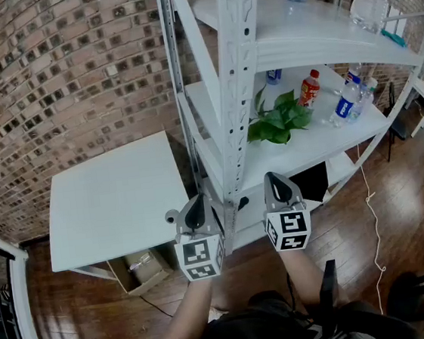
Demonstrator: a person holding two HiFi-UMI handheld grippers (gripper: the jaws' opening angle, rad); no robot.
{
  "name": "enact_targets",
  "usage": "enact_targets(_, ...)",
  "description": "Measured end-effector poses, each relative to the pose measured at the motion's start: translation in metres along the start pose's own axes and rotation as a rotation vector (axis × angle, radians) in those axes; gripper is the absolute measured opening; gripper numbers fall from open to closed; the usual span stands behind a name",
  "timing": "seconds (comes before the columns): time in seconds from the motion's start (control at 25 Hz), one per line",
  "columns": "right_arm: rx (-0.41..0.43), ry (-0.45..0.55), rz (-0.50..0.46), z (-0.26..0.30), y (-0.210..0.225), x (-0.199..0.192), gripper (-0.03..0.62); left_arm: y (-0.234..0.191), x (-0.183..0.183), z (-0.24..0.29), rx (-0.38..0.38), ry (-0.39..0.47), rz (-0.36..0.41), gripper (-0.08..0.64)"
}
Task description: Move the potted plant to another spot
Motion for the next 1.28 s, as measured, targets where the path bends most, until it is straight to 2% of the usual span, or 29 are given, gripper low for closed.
enact_targets(0.16, -0.005, -0.002, 0.001, 0.018, 0.014, 0.001, 0.003, -0.004, 0.0, 0.009, 0.022, -0.003, 0.003, 0.014)
enact_targets(0.2, -0.005, -0.002, 0.0, 0.022, 0.018, 0.001, 0.034, -0.005, -0.001, 0.011, 0.033, -0.005, 0.001, 0.014)
enact_targets(0.24, -0.007, -0.001, -0.001, 0.027, 0.022, 0.001, 0.115, -0.006, -0.001, 0.014, 0.045, -0.006, -0.001, 0.014)
enact_targets(0.32, -0.012, 0.009, -0.003, 0.037, 0.029, 0.002, 0.218, -0.007, -0.002, 0.018, 0.071, -0.01, 0.0, 0.014)
enact_targets(0.56, -0.015, -0.002, 0.016, 0.072, 0.045, -0.001, 0.452, -0.006, 0.0, 0.022, 0.142, -0.019, 0.024, 0.014)
enact_targets(0.76, 0.049, -0.048, 0.022, 0.1, 0.048, -0.009, 0.577, -0.006, 0.002, 0.027, 0.204, -0.014, 0.031, 0.014)
enact_targets(0.96, 0.098, -0.088, 0.038, 0.128, 0.056, -0.008, 0.583, -0.006, 0.007, 0.034, 0.257, 0.0, 0.039, 0.014)
enact_targets(1.28, 0.196, -0.144, 0.018, 0.154, 0.051, -0.018, 0.583, -0.005, 0.007, 0.041, 0.299, -0.002, 0.049, 0.014)
Point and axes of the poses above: the fingertips, and each gripper's own axes: z forward along the fingers, y to its right, x out of its top, the point moved 4 cm from there along -z, backward along the fingers, and after that the axes turned 13 degrees about -x, right-handed, at the moved point
